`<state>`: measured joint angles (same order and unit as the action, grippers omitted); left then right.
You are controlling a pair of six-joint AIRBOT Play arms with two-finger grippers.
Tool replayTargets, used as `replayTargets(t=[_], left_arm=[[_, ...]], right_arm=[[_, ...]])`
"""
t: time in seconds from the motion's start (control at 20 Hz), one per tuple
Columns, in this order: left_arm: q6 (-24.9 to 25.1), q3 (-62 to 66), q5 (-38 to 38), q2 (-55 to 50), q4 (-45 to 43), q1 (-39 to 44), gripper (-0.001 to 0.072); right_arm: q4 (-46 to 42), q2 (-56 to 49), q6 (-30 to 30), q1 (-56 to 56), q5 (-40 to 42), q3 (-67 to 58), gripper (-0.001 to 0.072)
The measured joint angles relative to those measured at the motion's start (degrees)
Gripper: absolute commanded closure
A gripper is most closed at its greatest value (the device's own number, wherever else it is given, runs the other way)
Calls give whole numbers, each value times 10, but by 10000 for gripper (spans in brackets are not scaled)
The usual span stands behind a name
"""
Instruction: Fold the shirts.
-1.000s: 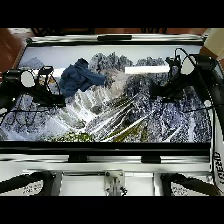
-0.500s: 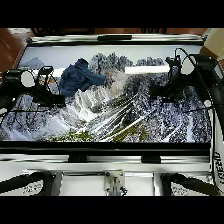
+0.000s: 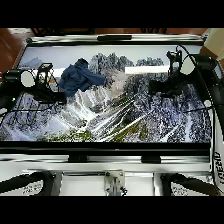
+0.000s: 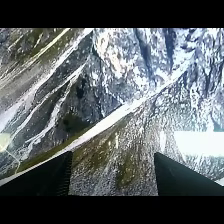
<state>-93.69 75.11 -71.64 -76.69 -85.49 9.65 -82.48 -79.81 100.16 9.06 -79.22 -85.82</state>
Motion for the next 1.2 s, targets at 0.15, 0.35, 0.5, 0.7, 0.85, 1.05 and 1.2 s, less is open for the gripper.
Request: replayTargets(t=[0.15, 0.35, 0.5, 0.7, 0.85, 1.05, 1.2], left_arm=[[0, 2, 48, -9, 15, 0, 103], [9, 55, 108, -78, 17, -23, 101], [12, 143, 109, -175, 15, -56, 96], [14, 242, 56, -292, 21, -82, 96], [14, 271, 44, -342, 43, -92, 108], [16, 287, 52, -370, 110, -96, 667], [17, 326, 38, -351, 147, -101, 668]], right_arm=[[-15, 0, -23, 0, 9, 0, 106], [-19, 0, -48, 0, 16, 0, 106], [-19, 0, -55, 0, 18, 0, 106], [-19, 0, -59, 0, 26, 0, 106], [-19, 0, -59, 0, 33, 0, 106], [-14, 0, -59, 0, 31, 0, 106], [14, 0, -63, 0, 16, 0, 107]])
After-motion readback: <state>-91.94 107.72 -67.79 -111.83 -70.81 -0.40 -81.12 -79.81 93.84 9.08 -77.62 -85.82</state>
